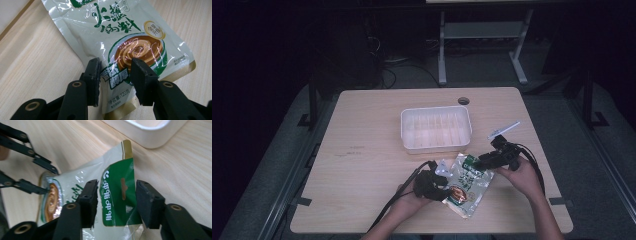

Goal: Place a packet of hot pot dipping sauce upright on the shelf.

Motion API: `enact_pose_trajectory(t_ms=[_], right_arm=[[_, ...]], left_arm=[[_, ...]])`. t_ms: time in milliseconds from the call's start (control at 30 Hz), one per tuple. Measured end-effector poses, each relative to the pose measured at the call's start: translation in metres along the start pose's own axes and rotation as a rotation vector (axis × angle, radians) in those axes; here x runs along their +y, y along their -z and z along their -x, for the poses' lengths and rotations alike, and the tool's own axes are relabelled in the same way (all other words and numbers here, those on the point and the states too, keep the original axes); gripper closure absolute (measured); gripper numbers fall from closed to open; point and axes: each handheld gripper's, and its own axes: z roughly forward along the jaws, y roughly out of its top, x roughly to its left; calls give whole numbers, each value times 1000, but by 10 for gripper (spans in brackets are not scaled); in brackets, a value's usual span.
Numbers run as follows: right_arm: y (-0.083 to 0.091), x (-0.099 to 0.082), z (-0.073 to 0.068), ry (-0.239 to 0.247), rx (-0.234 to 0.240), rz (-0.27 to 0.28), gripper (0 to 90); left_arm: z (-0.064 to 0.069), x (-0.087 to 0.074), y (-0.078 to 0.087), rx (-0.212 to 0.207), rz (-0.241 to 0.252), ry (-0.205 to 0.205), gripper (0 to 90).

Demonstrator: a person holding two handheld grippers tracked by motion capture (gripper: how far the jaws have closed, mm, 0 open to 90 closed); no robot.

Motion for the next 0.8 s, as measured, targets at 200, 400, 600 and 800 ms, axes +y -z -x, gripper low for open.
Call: enact_pose_trajectory(t_ms=[200, 400, 600, 800], right_arm=[[7, -1, -2, 5, 80, 24, 619], [-7, 1, -7, 25, 61, -47, 658], [-21, 2, -8, 33, 41, -119, 718], [-25, 3, -11, 40, 47, -135, 800]], left_arm=[[0, 0, -1, 3, 3, 1, 599], [0, 0, -1, 5, 4, 2, 600], [0, 0, -1, 5, 4, 2, 600], [0, 0, 0, 6, 4, 3, 597]])
